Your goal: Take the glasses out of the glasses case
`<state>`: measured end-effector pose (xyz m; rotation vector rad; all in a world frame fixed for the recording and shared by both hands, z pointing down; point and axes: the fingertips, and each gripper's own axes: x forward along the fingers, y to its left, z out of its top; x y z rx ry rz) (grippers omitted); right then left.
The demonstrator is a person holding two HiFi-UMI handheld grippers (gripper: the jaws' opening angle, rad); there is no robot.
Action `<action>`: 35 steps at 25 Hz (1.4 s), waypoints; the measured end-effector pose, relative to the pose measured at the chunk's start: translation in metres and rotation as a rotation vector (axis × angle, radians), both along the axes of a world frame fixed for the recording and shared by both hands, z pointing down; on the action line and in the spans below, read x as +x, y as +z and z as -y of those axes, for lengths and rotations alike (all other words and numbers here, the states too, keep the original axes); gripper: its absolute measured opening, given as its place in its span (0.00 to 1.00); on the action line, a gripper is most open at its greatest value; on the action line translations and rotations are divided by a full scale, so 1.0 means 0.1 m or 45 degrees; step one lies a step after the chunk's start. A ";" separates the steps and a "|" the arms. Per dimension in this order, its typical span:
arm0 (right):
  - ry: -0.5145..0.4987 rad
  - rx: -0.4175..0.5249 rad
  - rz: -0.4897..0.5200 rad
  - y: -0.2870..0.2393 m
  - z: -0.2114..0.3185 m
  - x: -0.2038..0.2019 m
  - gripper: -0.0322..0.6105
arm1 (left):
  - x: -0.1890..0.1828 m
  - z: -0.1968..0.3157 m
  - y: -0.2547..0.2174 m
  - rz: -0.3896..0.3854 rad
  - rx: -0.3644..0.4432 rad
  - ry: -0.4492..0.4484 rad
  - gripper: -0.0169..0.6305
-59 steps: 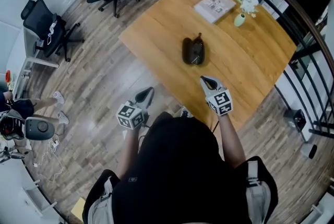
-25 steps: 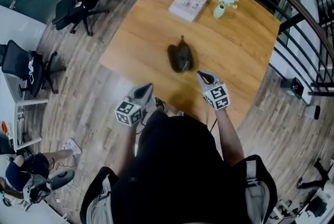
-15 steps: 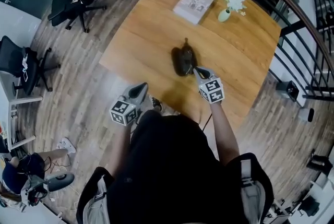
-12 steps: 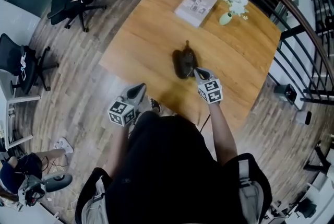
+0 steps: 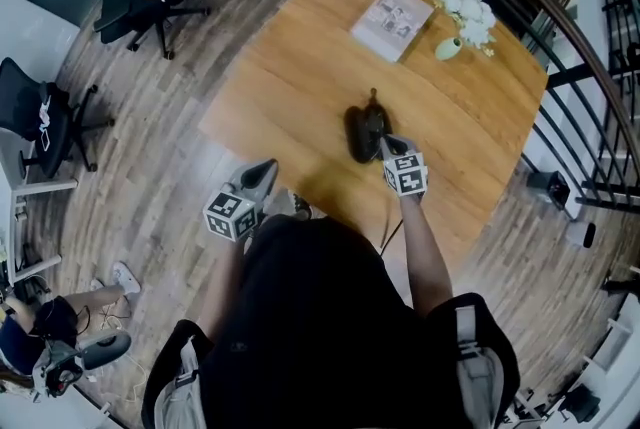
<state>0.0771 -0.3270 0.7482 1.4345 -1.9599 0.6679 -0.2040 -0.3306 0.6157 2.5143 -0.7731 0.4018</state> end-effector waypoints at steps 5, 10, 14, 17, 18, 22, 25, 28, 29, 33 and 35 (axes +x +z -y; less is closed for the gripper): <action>0.058 -0.065 -0.018 0.15 0.12 0.03 0.12 | -0.01 0.19 0.02 0.002 0.008 0.027 0.04; 0.104 -0.131 -0.036 0.28 0.17 0.04 0.15 | 0.00 0.30 0.04 0.002 -0.003 0.057 0.04; 0.128 -0.162 -0.043 0.33 0.21 0.05 0.16 | -0.01 0.39 0.07 0.002 -0.015 0.064 0.04; 0.145 -0.192 -0.050 0.37 0.24 0.07 0.18 | 0.00 0.44 0.08 -0.004 -0.019 0.072 0.04; 0.148 -0.199 -0.052 0.38 0.24 0.07 0.18 | 0.00 0.46 0.08 -0.007 -0.018 0.076 0.04; 0.165 -0.226 -0.047 0.42 0.29 0.08 0.18 | 0.02 0.50 0.09 -0.010 -0.022 0.084 0.04; 0.160 -0.267 -0.044 0.47 0.31 0.05 0.18 | 0.02 0.53 0.09 -0.013 -0.025 0.087 0.04; 0.153 -0.291 -0.041 0.50 0.32 0.02 0.18 | 0.00 0.56 0.08 -0.012 -0.023 0.085 0.04; 0.152 -0.288 -0.040 0.50 0.33 0.01 0.18 | -0.01 0.57 0.09 -0.013 -0.022 0.084 0.04; 0.137 -0.283 -0.036 0.50 0.34 -0.02 0.12 | -0.02 0.59 0.09 -0.012 -0.021 0.079 0.04; 0.130 -0.286 -0.036 0.50 0.34 -0.01 0.08 | -0.01 0.59 0.08 -0.014 -0.020 0.079 0.04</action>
